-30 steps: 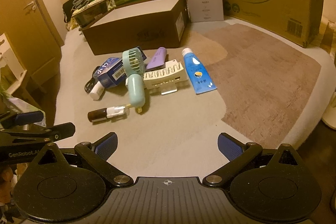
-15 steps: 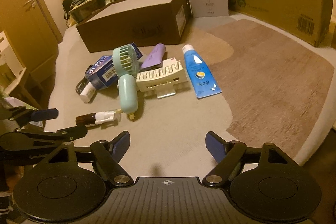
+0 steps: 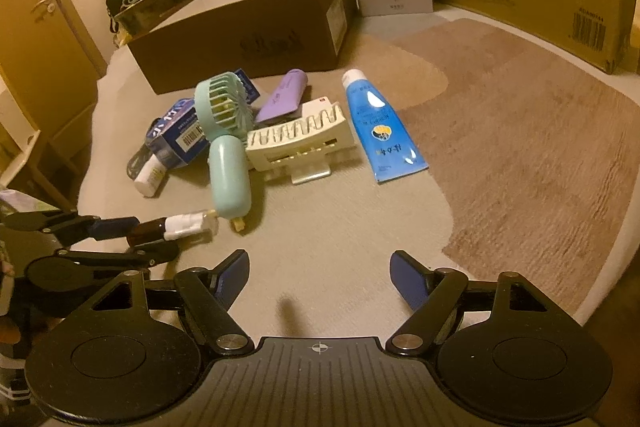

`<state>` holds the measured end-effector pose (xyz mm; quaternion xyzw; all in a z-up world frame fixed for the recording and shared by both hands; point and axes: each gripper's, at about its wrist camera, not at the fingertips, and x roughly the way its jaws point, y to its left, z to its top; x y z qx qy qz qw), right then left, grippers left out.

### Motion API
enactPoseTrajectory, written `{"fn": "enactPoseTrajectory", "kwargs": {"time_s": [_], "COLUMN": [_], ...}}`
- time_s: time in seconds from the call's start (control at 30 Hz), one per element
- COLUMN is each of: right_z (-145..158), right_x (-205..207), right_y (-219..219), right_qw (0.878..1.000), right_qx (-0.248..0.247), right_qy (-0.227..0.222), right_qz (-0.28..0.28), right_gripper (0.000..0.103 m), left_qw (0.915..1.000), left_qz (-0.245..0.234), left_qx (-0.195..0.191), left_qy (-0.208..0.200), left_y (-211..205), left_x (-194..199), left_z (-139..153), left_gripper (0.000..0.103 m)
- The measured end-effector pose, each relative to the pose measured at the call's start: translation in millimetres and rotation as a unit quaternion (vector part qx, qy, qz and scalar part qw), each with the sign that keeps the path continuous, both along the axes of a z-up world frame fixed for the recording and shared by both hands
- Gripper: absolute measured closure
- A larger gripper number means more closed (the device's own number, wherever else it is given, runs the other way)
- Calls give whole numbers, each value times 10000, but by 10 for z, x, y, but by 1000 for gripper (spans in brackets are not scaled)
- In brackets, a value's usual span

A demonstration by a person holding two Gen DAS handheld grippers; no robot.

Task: Organize rigid objects
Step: 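Grasp the brown spray bottle with the left tool while the right tool grasps the mint-green fan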

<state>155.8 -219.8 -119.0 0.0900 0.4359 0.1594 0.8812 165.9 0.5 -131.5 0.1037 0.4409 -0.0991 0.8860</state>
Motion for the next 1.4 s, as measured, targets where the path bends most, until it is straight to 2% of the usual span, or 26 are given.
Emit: {"fn": "enactPoseTrajectory", "kwargs": {"time_s": [0.13,0.23,0.53,0.57,0.6,0.73,0.83,0.97,1.13,1.4], "right_z": [-40,-40,-42,-42,-42,-33,-26,-14,-49,-190], "right_x": [15,16,56,59,60,65,87,135,255,532], "right_y": [24,69,78,80,85,133,206,306,495,823], "right_qw": [10000,9999,9999,9999,9999,9996,9992,9985,9968,9935], "right_qx": [6,-35,-11,0,10,52,49,61,37,-301], "right_qy": [13,-40,-9,-7,-14,-69,-127,-168,-234,-528], "right_qz": [29,132,107,112,129,255,369,524,766,961], "right_gripper": [26,27,29,29,29,29,30,33,49,57], "left_qw": [9997,9989,9984,9983,9982,9981,9993,9979,9915,9882], "left_qz": [-59,-53,-554,-571,-601,-606,-300,439,1155,1373], "left_qx": [-162,-380,16,44,38,-82,-215,-480,-586,-681], "left_qy": [175,267,95,94,80,-32,-54,-33,-117,-46], "left_y": [-44,-56,-234,-240,-235,-172,-67,152,327,351], "left_x": [-81,-88,71,79,74,-4,-54,-82,-65,4], "left_z": [38,67,32,20,11,5,8,13,10,-18], "left_gripper": [77,74,72,73,78,81,81,81,81,81]}}
